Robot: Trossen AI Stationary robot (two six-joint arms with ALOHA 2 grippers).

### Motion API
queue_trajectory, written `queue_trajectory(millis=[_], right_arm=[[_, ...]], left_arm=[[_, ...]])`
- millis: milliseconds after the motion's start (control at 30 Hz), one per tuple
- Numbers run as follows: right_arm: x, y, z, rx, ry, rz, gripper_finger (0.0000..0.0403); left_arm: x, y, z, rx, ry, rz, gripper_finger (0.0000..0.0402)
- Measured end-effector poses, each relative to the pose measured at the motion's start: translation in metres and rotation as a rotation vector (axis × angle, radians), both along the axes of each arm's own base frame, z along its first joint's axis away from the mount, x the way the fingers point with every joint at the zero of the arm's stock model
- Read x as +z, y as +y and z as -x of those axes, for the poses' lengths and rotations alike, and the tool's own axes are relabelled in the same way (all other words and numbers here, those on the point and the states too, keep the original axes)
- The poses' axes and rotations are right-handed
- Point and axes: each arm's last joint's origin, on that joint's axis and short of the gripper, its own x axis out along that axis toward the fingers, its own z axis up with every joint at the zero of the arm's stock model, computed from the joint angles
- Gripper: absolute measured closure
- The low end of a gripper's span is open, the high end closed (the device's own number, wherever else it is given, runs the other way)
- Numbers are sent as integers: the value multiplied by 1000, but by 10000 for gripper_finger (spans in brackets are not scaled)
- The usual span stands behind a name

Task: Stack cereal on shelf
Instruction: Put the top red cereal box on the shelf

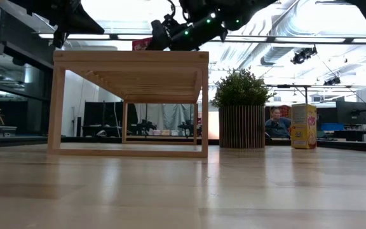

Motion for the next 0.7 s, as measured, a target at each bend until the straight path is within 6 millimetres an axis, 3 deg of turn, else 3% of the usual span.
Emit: queue_trajectory(millis=[167, 400, 700], right_arm=[[-7, 1, -6, -42, -11, 36, 120], [-8, 2, -9, -73, -36, 44, 176], [0, 35, -18, -240, -91, 67, 226]], left_arm=[[0, 0, 0, 3, 1, -1, 401], [0, 0, 0, 3, 0, -1, 402], [2, 0, 1, 8, -8, -3, 402]])
